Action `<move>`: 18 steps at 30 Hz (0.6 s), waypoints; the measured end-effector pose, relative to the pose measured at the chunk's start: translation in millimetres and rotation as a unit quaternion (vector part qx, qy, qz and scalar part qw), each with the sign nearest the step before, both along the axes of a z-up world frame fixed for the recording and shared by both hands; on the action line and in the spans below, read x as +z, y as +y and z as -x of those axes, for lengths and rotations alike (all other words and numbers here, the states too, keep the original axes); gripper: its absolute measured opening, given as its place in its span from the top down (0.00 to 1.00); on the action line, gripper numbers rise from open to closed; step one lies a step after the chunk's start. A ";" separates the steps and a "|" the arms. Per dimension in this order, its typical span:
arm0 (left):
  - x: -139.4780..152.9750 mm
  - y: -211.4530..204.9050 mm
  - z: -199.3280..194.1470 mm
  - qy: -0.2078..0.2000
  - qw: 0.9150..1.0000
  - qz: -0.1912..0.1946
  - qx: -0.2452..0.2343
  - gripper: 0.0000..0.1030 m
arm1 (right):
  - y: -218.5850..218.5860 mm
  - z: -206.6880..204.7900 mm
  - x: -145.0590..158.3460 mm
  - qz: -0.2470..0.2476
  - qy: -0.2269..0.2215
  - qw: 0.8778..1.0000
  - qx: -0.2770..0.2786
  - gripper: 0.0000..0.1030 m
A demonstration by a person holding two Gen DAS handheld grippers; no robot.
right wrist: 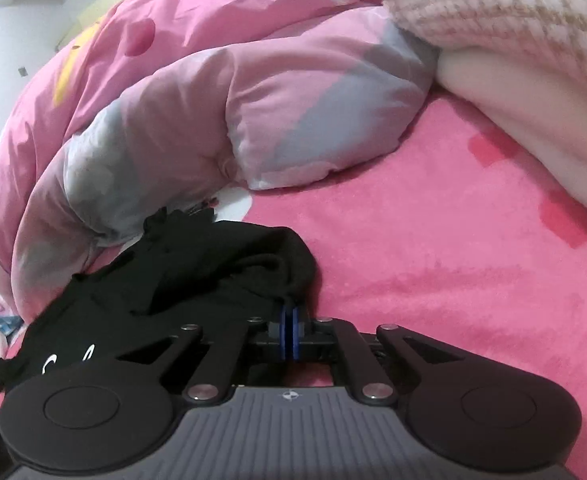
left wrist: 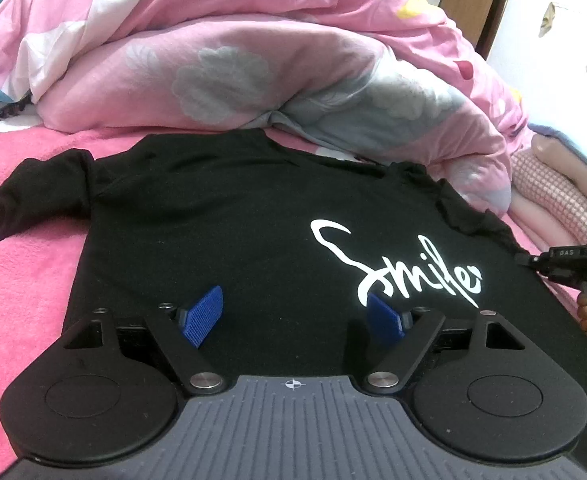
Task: Fold clothes
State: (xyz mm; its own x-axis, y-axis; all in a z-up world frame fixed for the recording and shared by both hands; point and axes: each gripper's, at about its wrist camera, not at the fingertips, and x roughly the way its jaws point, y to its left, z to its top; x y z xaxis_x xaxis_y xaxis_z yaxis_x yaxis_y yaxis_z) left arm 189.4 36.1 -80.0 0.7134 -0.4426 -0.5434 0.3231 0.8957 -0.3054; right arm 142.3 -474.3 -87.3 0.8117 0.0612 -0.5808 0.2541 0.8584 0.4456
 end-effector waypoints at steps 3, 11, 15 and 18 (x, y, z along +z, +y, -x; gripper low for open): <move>-0.2 0.3 0.0 0.000 1.000 0.001 0.000 0.22 | 5.0 -1.2 4.5 0.018 0.004 1.000 0.000 0.97; 0.4 4.2 1.5 -0.002 1.000 0.014 0.000 0.22 | -33.5 18.5 -21.0 -0.116 -0.058 0.989 -0.065 0.91; 9.0 17.8 2.7 0.009 0.999 0.046 0.027 0.22 | -60.9 37.8 -39.2 -0.218 -0.114 0.961 -0.123 0.95; 25.4 32.7 2.1 0.018 0.997 0.054 0.057 0.22 | -60.6 37.8 -38.2 -0.213 -0.117 0.962 -0.127 0.94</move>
